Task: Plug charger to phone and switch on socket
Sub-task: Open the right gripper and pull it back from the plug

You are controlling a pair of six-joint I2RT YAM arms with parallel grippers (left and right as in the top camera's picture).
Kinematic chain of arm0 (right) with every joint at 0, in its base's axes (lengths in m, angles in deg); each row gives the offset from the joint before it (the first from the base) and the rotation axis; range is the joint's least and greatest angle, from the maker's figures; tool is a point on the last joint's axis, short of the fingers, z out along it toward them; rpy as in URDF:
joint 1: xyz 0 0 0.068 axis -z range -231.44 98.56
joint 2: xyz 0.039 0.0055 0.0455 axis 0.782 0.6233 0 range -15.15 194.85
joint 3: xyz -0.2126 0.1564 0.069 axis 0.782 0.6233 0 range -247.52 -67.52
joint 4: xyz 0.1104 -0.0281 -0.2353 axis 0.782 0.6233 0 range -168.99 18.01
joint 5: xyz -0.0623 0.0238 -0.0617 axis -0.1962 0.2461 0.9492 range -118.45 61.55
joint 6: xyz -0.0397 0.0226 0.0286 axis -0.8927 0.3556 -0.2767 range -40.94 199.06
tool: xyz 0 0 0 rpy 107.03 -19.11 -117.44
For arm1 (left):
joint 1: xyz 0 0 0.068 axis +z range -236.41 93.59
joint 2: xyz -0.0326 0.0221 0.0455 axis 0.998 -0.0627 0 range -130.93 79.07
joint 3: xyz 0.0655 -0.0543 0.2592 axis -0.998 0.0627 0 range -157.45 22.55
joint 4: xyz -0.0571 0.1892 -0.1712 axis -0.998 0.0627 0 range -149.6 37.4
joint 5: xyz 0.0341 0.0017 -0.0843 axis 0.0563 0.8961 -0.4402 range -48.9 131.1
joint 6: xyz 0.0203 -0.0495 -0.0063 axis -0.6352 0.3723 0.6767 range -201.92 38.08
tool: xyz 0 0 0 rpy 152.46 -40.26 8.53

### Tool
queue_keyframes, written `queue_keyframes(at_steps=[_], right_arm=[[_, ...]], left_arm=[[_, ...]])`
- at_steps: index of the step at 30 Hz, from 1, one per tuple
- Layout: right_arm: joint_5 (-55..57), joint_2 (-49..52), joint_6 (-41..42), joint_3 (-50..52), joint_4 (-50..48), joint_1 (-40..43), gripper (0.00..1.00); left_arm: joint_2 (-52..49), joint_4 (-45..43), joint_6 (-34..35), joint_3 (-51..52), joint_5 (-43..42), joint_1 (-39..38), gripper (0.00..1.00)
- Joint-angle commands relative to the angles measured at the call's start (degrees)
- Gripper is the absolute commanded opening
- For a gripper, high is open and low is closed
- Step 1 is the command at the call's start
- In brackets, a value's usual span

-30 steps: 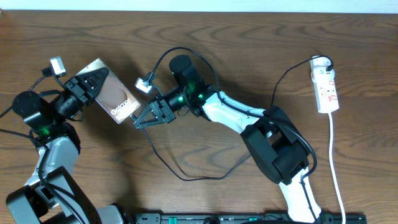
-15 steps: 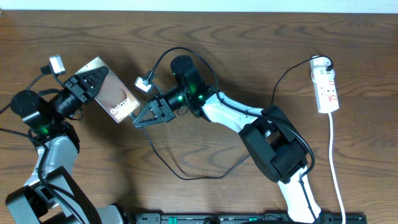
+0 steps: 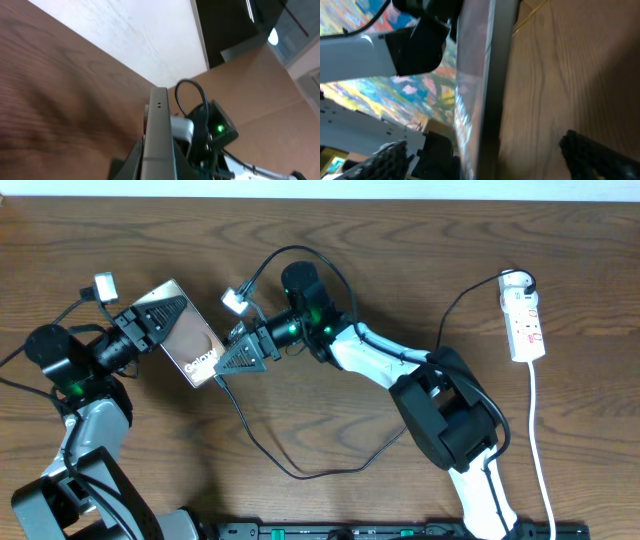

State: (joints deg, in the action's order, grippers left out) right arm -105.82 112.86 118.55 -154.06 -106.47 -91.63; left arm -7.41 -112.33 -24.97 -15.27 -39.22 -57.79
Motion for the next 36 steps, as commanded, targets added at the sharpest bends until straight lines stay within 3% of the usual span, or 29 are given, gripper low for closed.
queue_keyframes(at_steps=[1, 7, 15, 24, 36], right_arm=[[0.68, -0.92, 0.37, -1.29, -0.13, 0.20, 0.99], [1.46, -0.92, 1.73, -1.31, -0.13, 0.37, 0.99], [7.30, -0.92, 9.16, -1.33, -0.70, 4.02, 0.99], [8.37, -0.92, 19.89, -1.55, -8.20, 11.67, 0.99], [17.40, -1.70, 9.62, -1.60, 17.11, 22.23, 0.99]], left_arm=[[0.33, -0.50, -0.57, -0.11, -2.16, -0.04, 0.08], [0.33, -0.50, -0.57, -0.11, -1.29, -0.02, 0.08], [0.33, -0.35, 3.34, -0.11, -1.99, -0.04, 0.07], [0.33, -0.13, 3.74, -0.11, -3.23, 0.70, 0.07], [0.33, -0.09, 6.36, -0.11, -3.08, 1.31, 0.08]])
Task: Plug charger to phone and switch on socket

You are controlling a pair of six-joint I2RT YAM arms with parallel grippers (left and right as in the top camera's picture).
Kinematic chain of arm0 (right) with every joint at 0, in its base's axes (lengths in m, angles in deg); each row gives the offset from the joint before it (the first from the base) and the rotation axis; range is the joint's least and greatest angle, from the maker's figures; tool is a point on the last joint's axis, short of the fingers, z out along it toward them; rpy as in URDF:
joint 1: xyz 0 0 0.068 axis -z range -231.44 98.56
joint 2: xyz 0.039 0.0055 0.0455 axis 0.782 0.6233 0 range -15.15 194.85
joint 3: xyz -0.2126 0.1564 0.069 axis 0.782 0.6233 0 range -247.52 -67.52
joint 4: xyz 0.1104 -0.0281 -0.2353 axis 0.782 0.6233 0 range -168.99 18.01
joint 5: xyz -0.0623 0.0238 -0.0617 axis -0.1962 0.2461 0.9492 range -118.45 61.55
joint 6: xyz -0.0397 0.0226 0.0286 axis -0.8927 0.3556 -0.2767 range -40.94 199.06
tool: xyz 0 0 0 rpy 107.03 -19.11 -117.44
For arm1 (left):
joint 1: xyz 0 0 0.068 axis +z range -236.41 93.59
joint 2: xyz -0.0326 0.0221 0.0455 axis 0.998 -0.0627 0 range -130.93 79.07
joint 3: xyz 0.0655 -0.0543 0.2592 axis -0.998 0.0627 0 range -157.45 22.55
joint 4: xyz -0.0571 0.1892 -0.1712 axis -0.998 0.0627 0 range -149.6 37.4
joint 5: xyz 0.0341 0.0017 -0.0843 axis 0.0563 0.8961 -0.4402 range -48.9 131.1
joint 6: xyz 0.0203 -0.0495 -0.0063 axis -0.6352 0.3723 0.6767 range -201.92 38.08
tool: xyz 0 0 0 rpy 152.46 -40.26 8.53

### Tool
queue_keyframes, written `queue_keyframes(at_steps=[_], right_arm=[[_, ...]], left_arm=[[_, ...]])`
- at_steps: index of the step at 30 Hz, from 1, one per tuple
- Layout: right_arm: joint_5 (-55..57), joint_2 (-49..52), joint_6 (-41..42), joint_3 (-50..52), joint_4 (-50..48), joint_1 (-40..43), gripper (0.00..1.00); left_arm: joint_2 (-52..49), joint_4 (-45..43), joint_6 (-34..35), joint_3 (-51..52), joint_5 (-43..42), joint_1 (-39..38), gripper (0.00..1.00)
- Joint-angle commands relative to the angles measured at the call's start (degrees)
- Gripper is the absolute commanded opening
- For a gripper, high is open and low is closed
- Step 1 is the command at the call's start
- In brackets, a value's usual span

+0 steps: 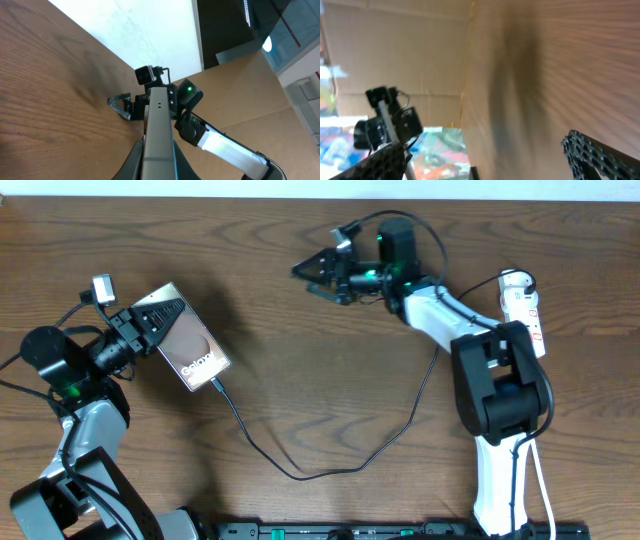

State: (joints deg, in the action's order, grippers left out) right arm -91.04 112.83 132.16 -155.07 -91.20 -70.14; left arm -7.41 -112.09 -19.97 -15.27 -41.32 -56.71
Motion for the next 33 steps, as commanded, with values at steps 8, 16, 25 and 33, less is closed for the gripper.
queue_keyframes(at_steps=[8, 16, 25, 33], right_arm=[[15.98, -10.45, -17.05, -2.21, 23.74, 4.24, 0.99], [41.66, -22.25, -24.52, -8.33, 51.23, 5.01, 0.99], [46.23, -35.93, -24.52, -9.11, 59.67, 4.68, 0.98], [51.45, -41.94, -24.48, -9.11, 65.83, 3.56, 0.98]], left_arm=[[0.33, -0.33, 1.05, -0.11, -0.48, 0.24, 0.07], [0.31, 0.22, -0.52, -0.11, 0.92, 0.22, 0.07], [0.31, 32.72, -18.91, -0.11, 20.61, -1.27, 0.08], [-1.11, 50.07, -26.40, -0.11, 41.48, -6.29, 0.07]])
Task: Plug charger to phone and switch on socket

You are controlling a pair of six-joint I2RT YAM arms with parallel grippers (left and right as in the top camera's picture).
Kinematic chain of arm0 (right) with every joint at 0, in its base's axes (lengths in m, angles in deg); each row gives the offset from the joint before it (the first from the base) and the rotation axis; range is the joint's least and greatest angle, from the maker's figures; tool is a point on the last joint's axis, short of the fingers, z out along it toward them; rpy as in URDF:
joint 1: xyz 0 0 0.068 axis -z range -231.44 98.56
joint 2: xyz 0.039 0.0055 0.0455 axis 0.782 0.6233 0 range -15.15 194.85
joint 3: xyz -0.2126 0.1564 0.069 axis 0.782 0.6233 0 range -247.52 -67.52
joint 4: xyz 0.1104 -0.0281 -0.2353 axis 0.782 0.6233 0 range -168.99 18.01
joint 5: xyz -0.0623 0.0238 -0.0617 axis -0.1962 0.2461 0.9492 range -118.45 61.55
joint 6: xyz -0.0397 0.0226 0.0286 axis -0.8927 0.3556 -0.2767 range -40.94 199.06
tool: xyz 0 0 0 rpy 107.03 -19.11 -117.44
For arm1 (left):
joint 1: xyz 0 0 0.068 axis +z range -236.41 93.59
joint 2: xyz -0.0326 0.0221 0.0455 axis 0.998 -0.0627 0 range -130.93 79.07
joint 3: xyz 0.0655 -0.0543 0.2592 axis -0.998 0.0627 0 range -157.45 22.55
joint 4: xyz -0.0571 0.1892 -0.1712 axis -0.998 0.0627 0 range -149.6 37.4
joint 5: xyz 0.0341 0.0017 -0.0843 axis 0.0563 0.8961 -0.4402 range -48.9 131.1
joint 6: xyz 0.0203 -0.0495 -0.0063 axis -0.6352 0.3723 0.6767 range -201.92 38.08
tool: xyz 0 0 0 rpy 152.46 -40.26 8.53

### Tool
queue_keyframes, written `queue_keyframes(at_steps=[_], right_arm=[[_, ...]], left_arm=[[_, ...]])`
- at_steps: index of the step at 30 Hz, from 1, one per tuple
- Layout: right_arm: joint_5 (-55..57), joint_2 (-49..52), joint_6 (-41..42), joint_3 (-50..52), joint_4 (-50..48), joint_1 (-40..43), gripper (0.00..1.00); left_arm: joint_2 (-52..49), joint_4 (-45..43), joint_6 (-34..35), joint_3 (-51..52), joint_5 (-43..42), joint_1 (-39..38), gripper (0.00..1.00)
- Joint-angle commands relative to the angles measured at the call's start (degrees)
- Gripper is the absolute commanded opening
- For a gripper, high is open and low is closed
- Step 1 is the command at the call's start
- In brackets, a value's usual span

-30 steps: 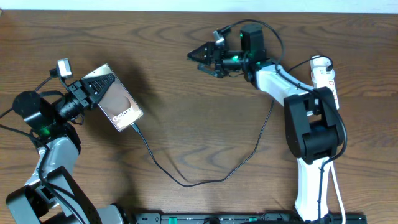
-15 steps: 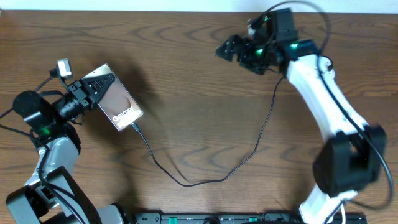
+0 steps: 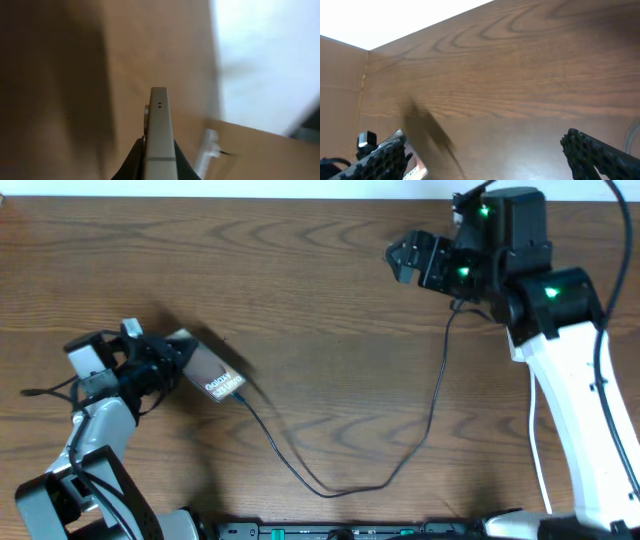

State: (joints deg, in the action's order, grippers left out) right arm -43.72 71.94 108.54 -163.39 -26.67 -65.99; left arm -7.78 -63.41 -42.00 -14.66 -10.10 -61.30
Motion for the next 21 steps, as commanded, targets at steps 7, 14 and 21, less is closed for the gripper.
queue_keyframes(at_steps=[7, 14, 21], right_arm=[[6.03, -0.81, -0.87, -0.76, 6.14, -1.31, 0.96], [6.36, -0.81, -0.87, -0.76, 7.45, -1.70, 0.95], [6.36, -0.81, -0.85, -0.76, 7.58, -1.70, 0.96]], left_arm=[[-6.54, 2.49, -4.35, -0.72, 15.85, -6.78, 0.08], [-11.54, 2.51, -4.33, -0.72, 15.89, -8.48, 0.07], [-11.76, 2.64, -4.33, -0.72, 15.87, -8.48, 0.08]])
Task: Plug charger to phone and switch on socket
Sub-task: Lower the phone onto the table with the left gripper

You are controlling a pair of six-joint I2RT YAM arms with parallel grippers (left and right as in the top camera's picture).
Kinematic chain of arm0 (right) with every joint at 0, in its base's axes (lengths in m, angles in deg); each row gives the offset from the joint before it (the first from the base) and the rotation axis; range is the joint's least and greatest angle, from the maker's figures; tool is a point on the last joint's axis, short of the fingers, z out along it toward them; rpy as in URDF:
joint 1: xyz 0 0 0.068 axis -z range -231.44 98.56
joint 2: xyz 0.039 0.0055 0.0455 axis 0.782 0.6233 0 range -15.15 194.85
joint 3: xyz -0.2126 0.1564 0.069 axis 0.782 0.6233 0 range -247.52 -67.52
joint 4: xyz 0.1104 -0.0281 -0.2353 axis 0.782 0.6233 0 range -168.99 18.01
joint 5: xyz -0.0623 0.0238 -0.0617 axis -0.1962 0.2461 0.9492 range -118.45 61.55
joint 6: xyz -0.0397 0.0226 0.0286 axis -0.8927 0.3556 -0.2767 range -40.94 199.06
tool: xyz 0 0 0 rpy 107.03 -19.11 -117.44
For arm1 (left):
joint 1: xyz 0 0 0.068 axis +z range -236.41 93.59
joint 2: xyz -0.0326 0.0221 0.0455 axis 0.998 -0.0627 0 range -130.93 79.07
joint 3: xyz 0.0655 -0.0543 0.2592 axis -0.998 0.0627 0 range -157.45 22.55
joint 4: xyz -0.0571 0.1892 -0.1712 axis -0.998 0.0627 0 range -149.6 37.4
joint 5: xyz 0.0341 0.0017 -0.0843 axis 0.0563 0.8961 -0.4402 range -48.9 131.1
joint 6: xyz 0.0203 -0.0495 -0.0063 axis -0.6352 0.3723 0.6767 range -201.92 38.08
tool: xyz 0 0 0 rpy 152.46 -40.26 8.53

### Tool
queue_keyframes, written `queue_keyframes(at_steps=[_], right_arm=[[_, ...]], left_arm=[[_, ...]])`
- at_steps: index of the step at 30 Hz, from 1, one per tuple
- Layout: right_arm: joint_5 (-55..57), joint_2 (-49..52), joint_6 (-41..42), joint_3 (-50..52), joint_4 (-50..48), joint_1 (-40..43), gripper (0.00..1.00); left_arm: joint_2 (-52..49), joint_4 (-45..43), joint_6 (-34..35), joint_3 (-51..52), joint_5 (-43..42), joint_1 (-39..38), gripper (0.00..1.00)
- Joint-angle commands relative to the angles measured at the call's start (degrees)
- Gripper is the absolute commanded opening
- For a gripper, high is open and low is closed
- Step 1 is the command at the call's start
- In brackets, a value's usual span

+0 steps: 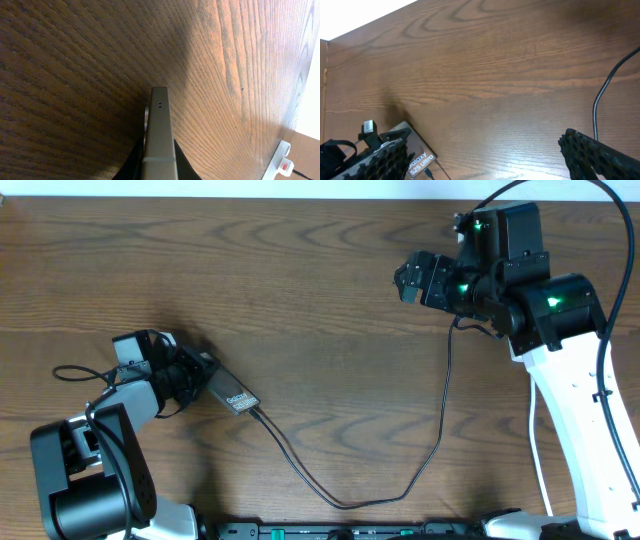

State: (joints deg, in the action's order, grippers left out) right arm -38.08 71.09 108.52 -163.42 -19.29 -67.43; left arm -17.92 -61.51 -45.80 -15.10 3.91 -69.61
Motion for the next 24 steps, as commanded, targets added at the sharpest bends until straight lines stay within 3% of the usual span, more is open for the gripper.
queue_keyframes(at_steps=[1, 7, 14, 24], right_arm=[[0.72, 0.04, -0.83, -0.74, 0.24, -0.26, 0.96], [0.72, 0.04, -0.85, -0.74, 0.59, -0.26, 0.95], [0.74, 0.04, -0.83, -0.74, 0.59, -0.26, 0.96], [0.74, 0.04, -0.85, -0.74, 1.46, -0.26, 0.95]], left_arm=[[-1.62, 0.85, -0.52, -0.28, 1.88, -0.17, 0.08], [-1.62, 1.40, -0.52, -0.28, 1.86, -0.17, 0.08], [-1.62, 1.77, -0.52, -0.28, 1.86, -0.17, 0.28], [-1.62, 4.85, -0.52, -0.28, 1.88, -0.17, 0.35]])
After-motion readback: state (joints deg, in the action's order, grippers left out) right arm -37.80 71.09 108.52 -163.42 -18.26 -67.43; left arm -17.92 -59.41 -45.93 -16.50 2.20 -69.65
